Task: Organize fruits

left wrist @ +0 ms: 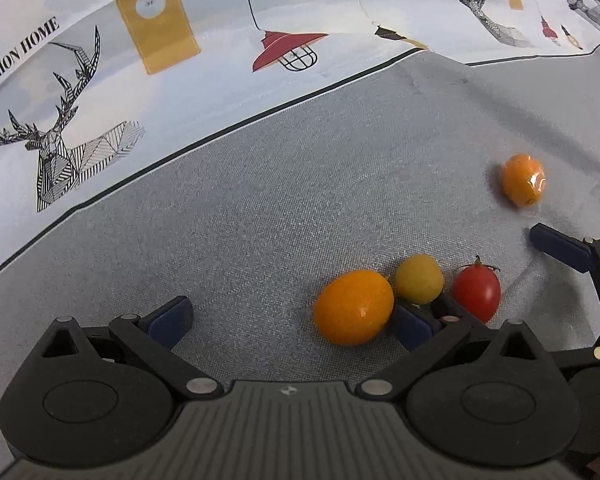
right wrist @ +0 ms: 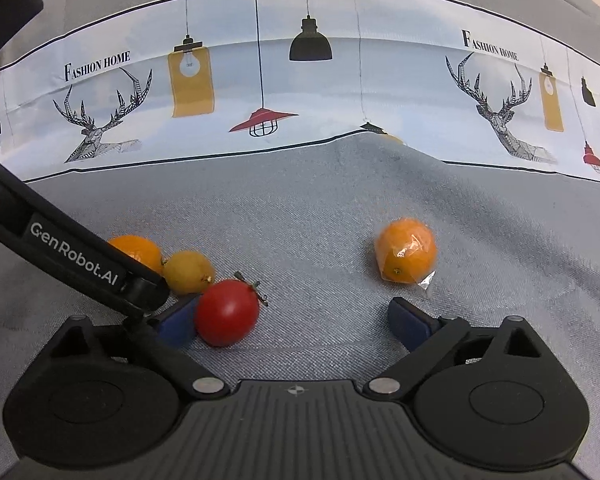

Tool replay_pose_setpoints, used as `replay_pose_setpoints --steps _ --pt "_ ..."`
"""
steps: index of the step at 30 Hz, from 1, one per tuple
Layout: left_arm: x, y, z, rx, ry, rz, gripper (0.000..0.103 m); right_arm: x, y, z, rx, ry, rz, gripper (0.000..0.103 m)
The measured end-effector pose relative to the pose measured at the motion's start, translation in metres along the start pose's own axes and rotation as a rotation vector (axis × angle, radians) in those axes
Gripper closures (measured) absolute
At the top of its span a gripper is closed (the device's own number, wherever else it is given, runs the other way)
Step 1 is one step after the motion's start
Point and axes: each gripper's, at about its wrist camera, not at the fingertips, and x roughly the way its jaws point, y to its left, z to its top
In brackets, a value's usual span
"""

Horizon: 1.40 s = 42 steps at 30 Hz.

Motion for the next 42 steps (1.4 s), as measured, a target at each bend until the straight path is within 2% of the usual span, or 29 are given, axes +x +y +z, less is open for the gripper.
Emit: replay_pose_setpoints --steps 6,9,11,12,13,15,20,24,27,30,34,38,42 --pt "-0.001 0.0 0.0 -0.013 -0.012 -0.002 0.005 0.0 0.0 0.0 0.0 0.001 0.002 0.008" --pt "-0.003 -0.004 -0.001 -0.001 -0.021 -0.017 0.018 0.0 0.001 0.0 -0.006 -0.001 0.003 0.012" --pt "-0.011 -0.009 -0.002 0.025 -0.038 -0.061 0.064 -0.002 0.002 0.0 -0.007 -0.005 0.027 0.032" --pt "-0.015 -0.013 -0.002 0.043 -0.04 -0.056 0.065 -0.004 0.003 0.0 -0.012 -0.014 0.051 0.062" --pt "-0.018 -0.015 -0.003 0.047 -0.046 -0.057 0.065 -0.007 0.006 0.0 -0.032 -0.029 0.078 0.07" --pt "-0.023 -0.016 -0.008 0.031 -0.045 -0.052 0.065 -0.007 0.008 -0.001 -0.056 -0.042 0.096 0.07" --pt "-0.046 -0.007 -0.028 -0.072 0.008 -0.005 0.065 -0.009 -0.007 0.001 0.039 -0.05 0.094 0.07" --pt "-0.08 -0.003 -0.055 -0.112 0.078 0.023 0.065 -0.015 -0.014 0.001 0.055 -0.033 0.06 0.07" --pt "-0.113 -0.003 -0.08 -0.129 0.093 0.041 0.065 -0.03 -0.021 0.0 0.105 0.007 0.06 0.07" --pt "-0.151 -0.003 -0.104 -0.15 0.079 0.051 0.065 -0.057 -0.021 0.004 0.142 0.026 0.064 0.07" --pt "-0.193 -0.01 -0.137 -0.163 0.071 0.057 0.065 -0.111 -0.007 0.003 0.11 0.009 0.083 0.07" --pt "-0.236 -0.013 -0.169 -0.163 0.045 0.072 0.065 -0.17 0.013 -0.005 0.091 0.017 0.146 0.07" --pt "-0.279 -0.003 -0.204 -0.205 0.033 0.091 0.065 -0.232 0.04 -0.013 0.048 0.007 0.225 0.07"
